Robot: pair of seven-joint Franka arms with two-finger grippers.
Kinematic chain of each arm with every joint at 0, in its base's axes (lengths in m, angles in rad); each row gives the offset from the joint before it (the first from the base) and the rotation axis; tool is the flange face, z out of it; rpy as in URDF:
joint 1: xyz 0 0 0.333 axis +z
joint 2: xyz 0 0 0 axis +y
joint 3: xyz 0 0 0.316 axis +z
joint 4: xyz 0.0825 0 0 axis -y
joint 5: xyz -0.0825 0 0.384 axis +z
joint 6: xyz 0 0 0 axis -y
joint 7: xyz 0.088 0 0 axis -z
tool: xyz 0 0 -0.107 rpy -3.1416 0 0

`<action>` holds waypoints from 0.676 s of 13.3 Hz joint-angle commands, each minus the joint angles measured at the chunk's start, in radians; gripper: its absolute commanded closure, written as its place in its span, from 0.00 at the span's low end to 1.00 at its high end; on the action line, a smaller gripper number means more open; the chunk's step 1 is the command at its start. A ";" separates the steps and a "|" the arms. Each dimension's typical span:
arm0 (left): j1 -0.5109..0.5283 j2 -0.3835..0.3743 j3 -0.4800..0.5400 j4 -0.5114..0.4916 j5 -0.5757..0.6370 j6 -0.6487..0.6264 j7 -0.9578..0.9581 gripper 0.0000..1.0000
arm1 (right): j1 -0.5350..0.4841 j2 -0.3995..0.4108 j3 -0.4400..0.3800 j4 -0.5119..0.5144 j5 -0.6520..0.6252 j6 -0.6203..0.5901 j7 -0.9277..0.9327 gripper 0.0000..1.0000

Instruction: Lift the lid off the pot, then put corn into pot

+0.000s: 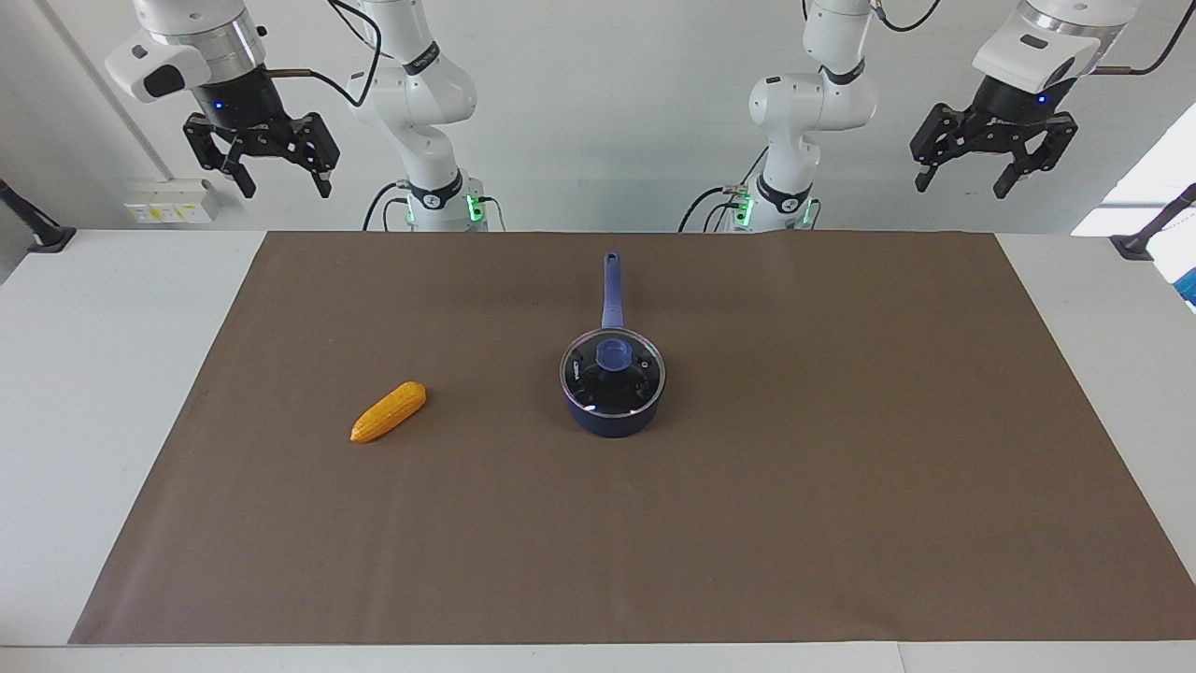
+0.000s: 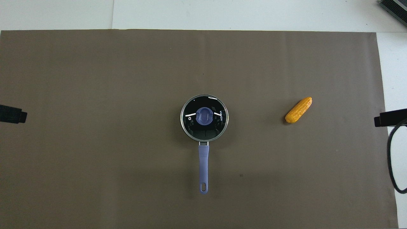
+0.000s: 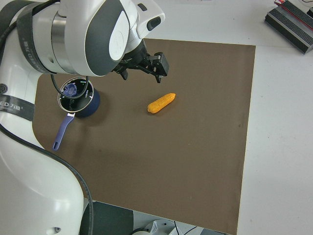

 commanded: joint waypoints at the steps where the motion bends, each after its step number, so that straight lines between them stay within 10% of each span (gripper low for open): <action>1: 0.000 -0.012 -0.002 0.000 0.007 -0.019 0.007 0.00 | -0.011 -0.013 -0.003 0.001 0.011 -0.015 -0.024 0.00; 9: -0.001 -0.012 -0.014 0.000 0.006 -0.019 -0.005 0.00 | -0.010 -0.013 0.008 0.001 0.014 -0.014 -0.026 0.00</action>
